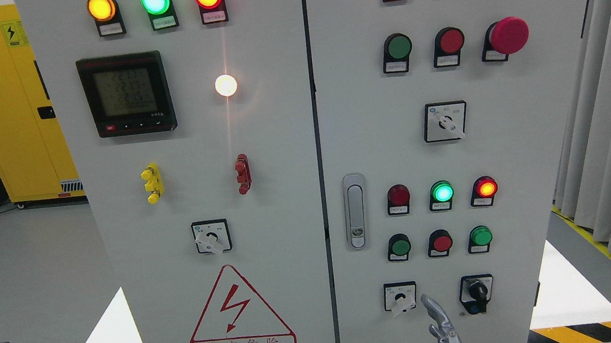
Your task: Press green start button
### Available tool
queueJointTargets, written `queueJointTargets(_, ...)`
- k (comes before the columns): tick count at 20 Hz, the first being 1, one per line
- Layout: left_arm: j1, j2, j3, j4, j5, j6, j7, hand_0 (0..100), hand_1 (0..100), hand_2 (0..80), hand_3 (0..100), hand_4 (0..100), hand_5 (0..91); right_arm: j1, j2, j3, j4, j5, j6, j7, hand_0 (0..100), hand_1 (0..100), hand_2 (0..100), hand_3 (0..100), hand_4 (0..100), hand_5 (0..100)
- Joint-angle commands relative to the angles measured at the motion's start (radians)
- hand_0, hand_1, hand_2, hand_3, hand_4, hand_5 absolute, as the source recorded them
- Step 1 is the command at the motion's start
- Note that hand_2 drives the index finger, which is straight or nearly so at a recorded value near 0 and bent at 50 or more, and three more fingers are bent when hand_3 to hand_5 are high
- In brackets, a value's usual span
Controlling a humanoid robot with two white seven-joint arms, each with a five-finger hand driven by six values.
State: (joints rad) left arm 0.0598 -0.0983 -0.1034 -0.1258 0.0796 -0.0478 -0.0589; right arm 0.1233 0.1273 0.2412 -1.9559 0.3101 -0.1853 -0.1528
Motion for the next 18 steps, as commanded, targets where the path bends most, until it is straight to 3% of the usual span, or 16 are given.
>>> queueJointTargets(1,0.0,-0.001,-0.001,0.0,0.0,0.0,-0.001,12,56,0.0,0,0,0.0,0.004,0.0,0.0,-0.001,0.0,0.0,-0.001,63,73,0,0,0,0)
queueJointTargets(18,0.0,-0.001,0.001,0.0,0.0,0.0,-0.001,12,56,0.0,0,0,0.0,0.006,0.0,0.001,0.005,0.0,0.0,-0.001,62,73,0,0,0,0)
